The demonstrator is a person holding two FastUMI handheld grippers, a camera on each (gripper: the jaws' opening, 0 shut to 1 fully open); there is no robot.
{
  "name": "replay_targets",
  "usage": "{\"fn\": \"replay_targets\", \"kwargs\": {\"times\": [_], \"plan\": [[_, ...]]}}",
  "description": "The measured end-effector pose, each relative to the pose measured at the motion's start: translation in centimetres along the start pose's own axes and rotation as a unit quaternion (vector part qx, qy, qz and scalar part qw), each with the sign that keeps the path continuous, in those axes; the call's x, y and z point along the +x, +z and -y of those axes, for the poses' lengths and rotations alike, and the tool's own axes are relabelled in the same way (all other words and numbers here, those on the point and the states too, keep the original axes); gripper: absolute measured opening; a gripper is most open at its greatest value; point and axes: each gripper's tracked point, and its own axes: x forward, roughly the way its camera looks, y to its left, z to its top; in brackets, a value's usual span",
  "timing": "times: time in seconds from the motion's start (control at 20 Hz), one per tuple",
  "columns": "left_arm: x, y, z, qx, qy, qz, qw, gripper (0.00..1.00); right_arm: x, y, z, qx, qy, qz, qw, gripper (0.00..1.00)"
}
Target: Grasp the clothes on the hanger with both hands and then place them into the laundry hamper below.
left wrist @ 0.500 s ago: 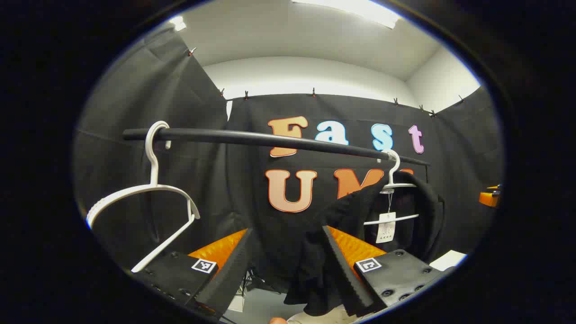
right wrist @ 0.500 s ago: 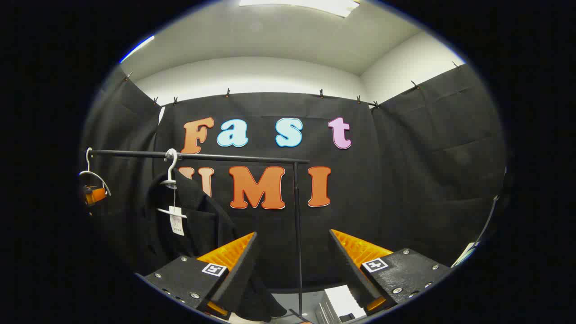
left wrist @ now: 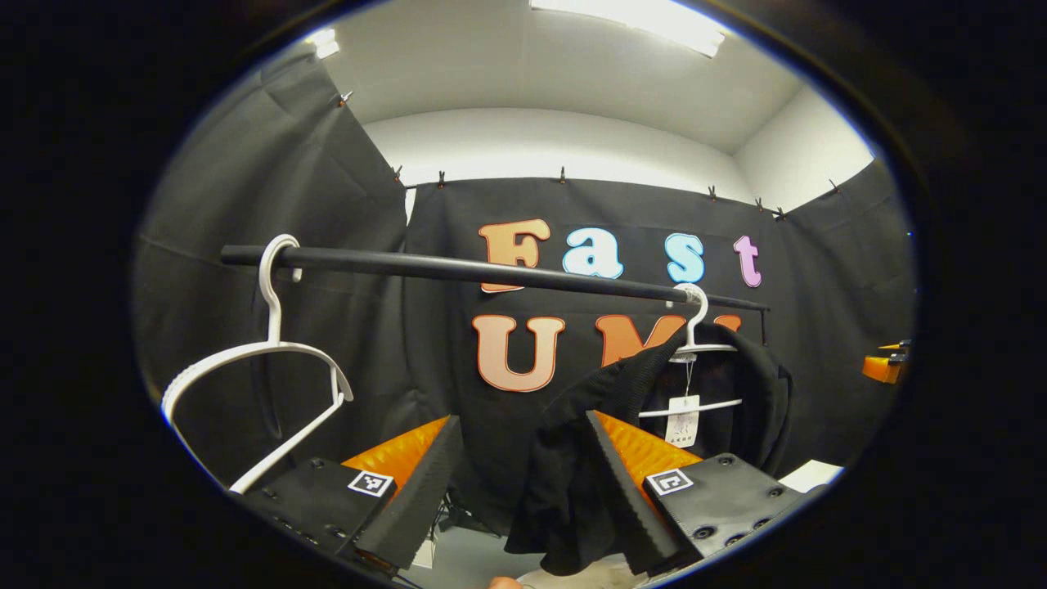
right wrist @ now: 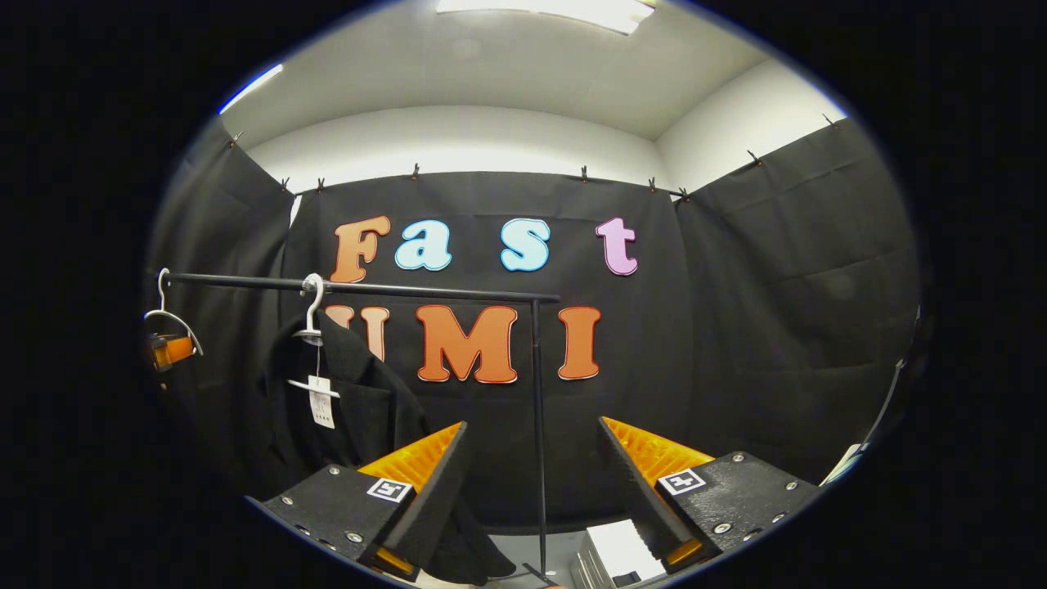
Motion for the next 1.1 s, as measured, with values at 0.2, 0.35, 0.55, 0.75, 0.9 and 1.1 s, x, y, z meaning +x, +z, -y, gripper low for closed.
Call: {"fn": "replay_targets", "kwargs": {"times": [0.2, 0.35, 0.55, 0.75, 0.9, 1.1], "plan": [[0.0, 0.0, -0.2, 0.001, 0.007, 0.000, 1.000, 0.96, 0.1, 0.1, 0.2, 0.002, 0.002, 0.000, 1.000, 0.94], [0.0, 0.0, -0.4, 0.000, 0.011, -0.002, 1.000, 0.96, 0.0, 0.1, 0.1, 0.000, 0.002, 0.000, 1.000, 0.94], [-0.2, -0.4, -0.8, -0.005, 0.013, -0.008, 1.000, 0.96, -0.2, 0.2, -0.2, -0.003, 0.005, 0.002, 1.000, 0.94], [-0.9, -0.3, -1.0, 0.001, 0.015, -0.007, 1.000, 0.96, -0.5, 0.2, -1.2, -0.008, 0.009, 0.007, 1.000, 0.94], [-1.5, -0.5, -0.7, 0.003, 0.011, -0.009, 1.000, 0.96, -0.7, -0.1, -3.4, -0.002, 0.027, 0.001, 1.000, 0.94], [-2.2, -1.1, 0.1, 0.010, -0.001, -0.014, 1.000, 0.96, -1.2, -0.1, -6.9, 0.003, 0.051, 0.000, 0.999, 0.94]]}}
